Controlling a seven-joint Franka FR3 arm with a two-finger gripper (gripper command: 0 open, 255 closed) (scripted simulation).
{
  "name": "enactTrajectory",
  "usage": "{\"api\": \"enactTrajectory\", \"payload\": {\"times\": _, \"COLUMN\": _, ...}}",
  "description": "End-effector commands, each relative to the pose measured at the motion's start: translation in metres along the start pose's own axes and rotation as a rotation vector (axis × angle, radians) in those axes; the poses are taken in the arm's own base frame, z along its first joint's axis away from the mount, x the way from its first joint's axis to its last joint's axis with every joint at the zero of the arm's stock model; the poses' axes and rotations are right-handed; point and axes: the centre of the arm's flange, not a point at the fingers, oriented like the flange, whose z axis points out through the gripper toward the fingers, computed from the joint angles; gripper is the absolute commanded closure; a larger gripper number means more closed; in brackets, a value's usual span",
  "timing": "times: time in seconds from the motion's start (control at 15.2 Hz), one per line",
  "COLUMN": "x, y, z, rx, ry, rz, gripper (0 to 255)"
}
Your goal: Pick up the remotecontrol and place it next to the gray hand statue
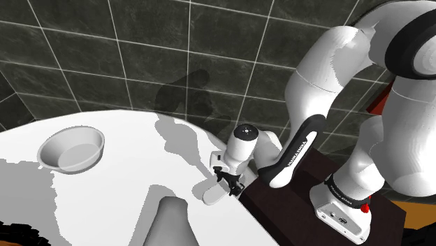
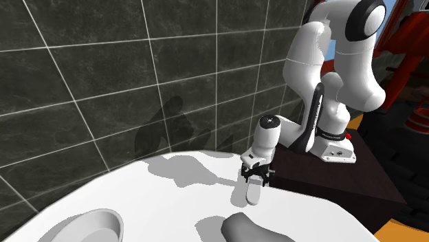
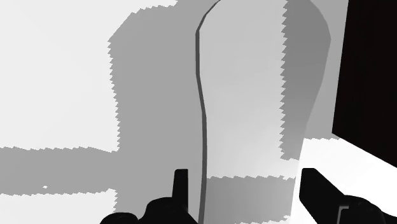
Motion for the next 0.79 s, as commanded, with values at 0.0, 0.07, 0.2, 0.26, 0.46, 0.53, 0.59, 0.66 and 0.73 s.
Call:
{"api": "enactTrajectory", "payload": {"times": 0.0, "x": -0.0007, "y": 0.0001, "z": 0.0084, "rx": -0.001, "ry": 0.001, "rz": 0.000, "gripper": 255}}
{"api": "enactTrajectory", "payload": {"times": 0.07, "x": -0.0007, "y": 0.0000, "z": 0.0084, "rx": -0.001, "ry": 0.000, "rz": 0.000, "gripper": 255}}
{"api": "enactTrajectory", "payload": {"times": 0.2, "x": -0.0007, "y": 0.0001, "z": 0.0084, "rx": -0.001, "ry": 0.001, "rz": 0.000, "gripper": 255}}
{"api": "enactTrajectory", "payload": {"times": 0.26, "x": -0.0007, "y": 0.0001, "z": 0.0084, "rx": -0.001, "ry": 0.001, "rz": 0.000, "gripper": 255}}
{"api": "enactTrajectory", "payload": {"times": 0.46, "x": -0.0007, "y": 0.0001, "z": 0.0084, "rx": -0.001, "ry": 0.001, "rz": 0.000, "gripper": 255}}
{"api": "enactTrajectory", "payload": {"times": 0.53, "x": -0.0007, "y": 0.0001, "z": 0.0084, "rx": -0.001, "ry": 0.001, "rz": 0.000, "gripper": 0}}
{"api": "enactTrajectory", "payload": {"times": 0.59, "x": -0.0006, "y": 0.0001, "z": 0.0084, "rx": -0.001, "ry": 0.001, "rz": 0.000, "gripper": 0}}
{"api": "enactTrajectory", "payload": {"times": 0.66, "x": -0.0006, "y": 0.0000, "z": 0.0084, "rx": -0.001, "ry": 0.001, "rz": 0.000, "gripper": 0}}
{"api": "enactTrajectory", "payload": {"times": 0.73, "x": -0.0006, "y": 0.0000, "z": 0.0084, "rx": -0.001, "ry": 0.001, "rz": 0.000, "gripper": 0}}
